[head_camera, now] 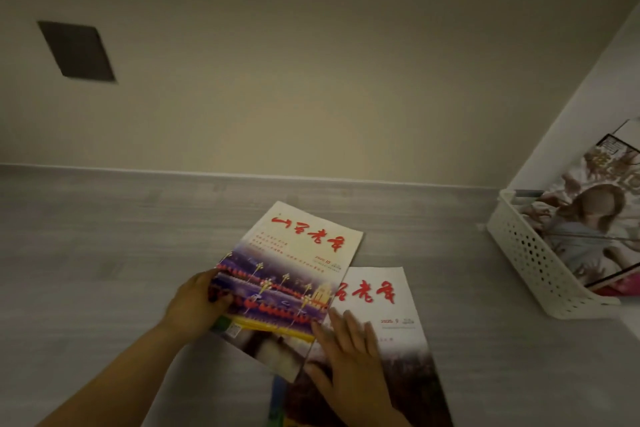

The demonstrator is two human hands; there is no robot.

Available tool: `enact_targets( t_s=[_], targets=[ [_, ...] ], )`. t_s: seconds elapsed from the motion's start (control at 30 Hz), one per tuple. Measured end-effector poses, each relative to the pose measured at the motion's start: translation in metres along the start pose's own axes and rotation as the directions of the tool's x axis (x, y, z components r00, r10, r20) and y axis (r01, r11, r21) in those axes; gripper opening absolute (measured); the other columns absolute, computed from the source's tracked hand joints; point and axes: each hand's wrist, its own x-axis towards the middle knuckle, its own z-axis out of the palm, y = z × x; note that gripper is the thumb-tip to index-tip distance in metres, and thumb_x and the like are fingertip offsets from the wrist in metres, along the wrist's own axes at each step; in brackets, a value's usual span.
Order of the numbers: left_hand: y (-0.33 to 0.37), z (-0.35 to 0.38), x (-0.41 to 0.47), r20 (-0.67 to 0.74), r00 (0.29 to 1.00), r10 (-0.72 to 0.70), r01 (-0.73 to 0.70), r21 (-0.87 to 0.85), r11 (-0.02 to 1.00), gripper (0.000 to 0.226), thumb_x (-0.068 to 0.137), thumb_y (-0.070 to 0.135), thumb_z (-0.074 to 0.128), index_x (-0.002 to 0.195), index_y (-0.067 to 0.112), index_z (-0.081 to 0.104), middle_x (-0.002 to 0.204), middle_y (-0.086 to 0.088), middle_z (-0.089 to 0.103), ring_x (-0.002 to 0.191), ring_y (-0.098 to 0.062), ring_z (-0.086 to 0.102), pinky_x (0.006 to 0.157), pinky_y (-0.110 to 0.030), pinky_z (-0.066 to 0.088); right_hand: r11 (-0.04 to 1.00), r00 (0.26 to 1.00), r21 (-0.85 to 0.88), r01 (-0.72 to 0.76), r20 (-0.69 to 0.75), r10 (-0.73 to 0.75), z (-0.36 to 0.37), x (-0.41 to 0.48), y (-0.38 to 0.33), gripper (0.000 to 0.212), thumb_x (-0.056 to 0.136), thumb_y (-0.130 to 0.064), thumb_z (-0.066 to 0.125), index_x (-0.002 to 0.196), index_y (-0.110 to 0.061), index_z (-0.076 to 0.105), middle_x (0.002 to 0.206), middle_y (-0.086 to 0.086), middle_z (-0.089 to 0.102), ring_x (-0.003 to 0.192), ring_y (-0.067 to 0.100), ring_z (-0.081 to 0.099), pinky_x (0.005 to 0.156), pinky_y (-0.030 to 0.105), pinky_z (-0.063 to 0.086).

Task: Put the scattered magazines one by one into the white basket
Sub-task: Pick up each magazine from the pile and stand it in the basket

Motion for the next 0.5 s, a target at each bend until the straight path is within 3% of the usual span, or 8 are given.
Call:
enact_targets(
  t_s=[0.1, 0.17, 0.23, 0.27, 0.33, 0.37, 0.43, 0.5],
  targets=[
    [0.001, -0.002, 0.007, -0.005, 1.0, -0.007, 0.008, 0.051, 0.999, 0.04, 0.083, 0.017, 0.058, 0.122, 0.01, 0.05, 0.121, -0.016, 0.061, 0.11, -0.033, 0.055, 0.099, -0.04, 0.041, 0.994, 0.996, -0.073, -0.087, 0.031, 0.089, 0.001, 0.0, 0.002, 0.061, 0.083, -0.067, 0.008, 0.121, -0.042, 0.048, 0.136, 0.0, 0.05, 0.125, 0.021, 0.047, 0.108, 0.043, 0.029],
    [0.002, -0.006, 0.014, -0.009, 0.998, -0.058, 0.058, 0.042, 0.997, 0.043, 0.083, 0.019, 0.058, 0.123, 0.007, 0.048, 0.122, -0.018, 0.06, 0.111, -0.035, 0.055, 0.097, -0.039, 0.039, 0.998, 1.0, -0.056, -0.018, -0.016, 0.017, 0.005, 0.003, 0.007, 0.073, 0.075, -0.07, -0.007, 0.132, -0.043, 0.03, 0.151, 0.001, 0.022, 0.139, 0.025, 0.02, 0.112, 0.051, 0.013],
    [0.004, -0.011, 0.021, 0.012, 0.991, -0.134, 0.134, -0.023, 0.991, 0.045, 0.084, 0.02, 0.058, 0.123, 0.001, 0.045, 0.123, -0.022, 0.057, 0.11, -0.037, 0.054, 0.092, -0.039, 0.04, 1.0, 1.0, 0.017, 0.005, -0.02, -0.004, 0.009, 0.003, 0.007, 0.078, 0.07, -0.073, -0.007, 0.136, -0.042, 0.019, 0.154, -0.003, 0.009, 0.142, 0.023, 0.003, 0.113, 0.042, -0.015],
    [0.003, -0.014, 0.026, 0.034, 0.986, -0.165, 0.167, -0.064, 0.984, 0.045, 0.084, 0.021, 0.058, 0.122, -0.001, 0.046, 0.122, -0.023, 0.057, 0.106, -0.036, 0.055, 0.088, -0.038, 0.041, 1.0, 0.998, -0.007, -0.007, -0.061, 0.007, 0.008, 0.003, 0.006, 0.072, 0.075, -0.071, -0.003, 0.136, -0.041, 0.022, 0.154, -0.004, 0.014, 0.142, 0.023, 0.007, 0.112, 0.038, -0.019],
    [0.002, -0.022, 0.031, 0.115, 0.973, -0.2, 0.215, -0.136, 0.967, 0.036, 0.085, 0.021, 0.057, 0.113, -0.002, 0.054, 0.116, -0.025, 0.061, 0.087, -0.03, 0.056, 0.079, -0.035, 0.04, 0.999, 0.998, 0.022, -0.049, -0.046, 0.05, 0.004, 0.001, 0.004, 0.05, 0.088, -0.059, 0.02, 0.133, -0.04, 0.031, 0.15, -0.004, 0.027, 0.14, 0.022, 0.018, 0.114, 0.044, -0.012],
    [0.002, -0.025, 0.033, 0.156, 0.966, -0.205, 0.23, -0.16, 0.96, 0.031, 0.086, 0.02, 0.056, 0.107, -0.003, 0.058, 0.112, -0.025, 0.063, 0.08, -0.027, 0.055, 0.076, -0.034, 0.04, 0.998, 0.998, 0.018, -0.056, -0.029, 0.056, 0.004, -0.001, 0.003, 0.044, 0.088, -0.052, 0.032, 0.13, -0.039, 0.038, 0.146, -0.005, 0.037, 0.136, 0.022, 0.029, 0.114, 0.048, -0.001],
    [0.001, -0.029, 0.036, 0.191, 0.964, -0.185, 0.216, -0.153, 0.964, 0.027, 0.086, 0.017, 0.055, 0.102, -0.003, 0.061, 0.109, -0.026, 0.065, 0.073, -0.023, 0.054, 0.075, -0.033, 0.04, 0.998, 0.994, -0.043, -0.055, -0.098, 0.05, 0.005, -0.002, 0.001, 0.04, 0.075, -0.046, 0.049, 0.114, -0.038, 0.056, 0.124, -0.01, 0.061, 0.116, 0.014, 0.056, 0.11, 0.043, 0.022],
    [0.002, -0.031, 0.036, 0.197, 0.971, -0.134, 0.152, -0.082, 0.985, 0.026, 0.087, 0.017, 0.052, 0.104, -0.001, 0.06, 0.109, -0.024, 0.065, 0.076, -0.021, 0.055, 0.076, -0.03, 0.04, 0.997, 0.996, -0.063, -0.048, -0.081, 0.042, 0.003, -0.004, -0.003, 0.04, 0.067, -0.047, 0.053, 0.106, -0.039, 0.061, 0.112, -0.016, 0.066, 0.106, 0.007, 0.061, 0.101, 0.036, 0.034]
  ],
)
